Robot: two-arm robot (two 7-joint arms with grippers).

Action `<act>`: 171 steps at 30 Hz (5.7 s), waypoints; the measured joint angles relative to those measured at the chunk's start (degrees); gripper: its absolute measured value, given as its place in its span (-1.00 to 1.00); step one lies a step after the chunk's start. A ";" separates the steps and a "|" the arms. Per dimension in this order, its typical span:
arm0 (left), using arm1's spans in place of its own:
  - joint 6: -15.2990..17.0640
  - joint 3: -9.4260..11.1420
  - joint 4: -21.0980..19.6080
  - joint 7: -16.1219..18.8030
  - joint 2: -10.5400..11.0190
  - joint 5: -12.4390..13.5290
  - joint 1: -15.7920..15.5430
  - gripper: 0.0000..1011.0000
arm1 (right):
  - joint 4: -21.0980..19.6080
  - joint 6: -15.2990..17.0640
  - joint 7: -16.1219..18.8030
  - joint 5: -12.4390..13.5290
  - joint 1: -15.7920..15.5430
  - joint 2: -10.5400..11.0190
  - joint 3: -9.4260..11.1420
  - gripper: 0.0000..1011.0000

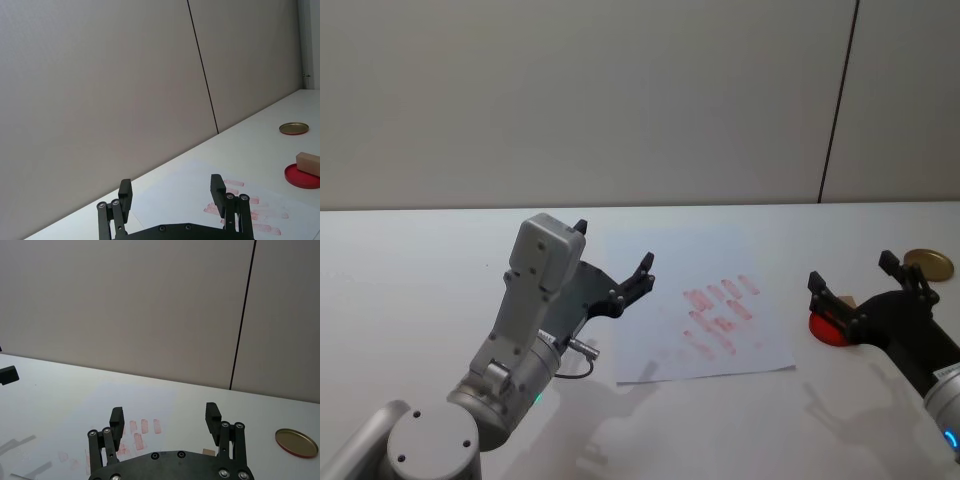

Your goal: Use the one hand to pick up the stamp and affix it onto the A4 paper.

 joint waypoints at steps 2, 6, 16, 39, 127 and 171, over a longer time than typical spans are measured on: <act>0.00 0.00 0.00 0.00 0.00 0.00 0.00 0.96 | 0.00 0.00 0.00 0.00 0.00 0.00 0.01 0.98; 0.00 0.00 0.00 0.00 0.00 0.00 0.00 0.96 | 0.00 0.00 0.00 0.00 0.00 0.00 0.03 0.98; 0.00 0.00 0.00 0.00 0.00 0.00 0.00 0.96 | 0.02 0.00 0.00 0.00 0.01 0.00 0.03 0.98; 0.00 0.00 0.00 0.00 0.00 0.00 0.00 0.96 | 0.03 0.01 -0.01 0.00 0.01 0.00 0.03 0.98; 0.00 0.00 0.00 0.00 0.00 0.00 0.00 0.96 | 14.76 29.62 -6.98 4.90 15.95 -7.12 2.39 0.93; 0.00 0.00 0.00 0.00 0.00 0.00 0.00 0.96 | 23.06 31.59 -7.66 1.48 19.66 -10.01 1.31 -0.57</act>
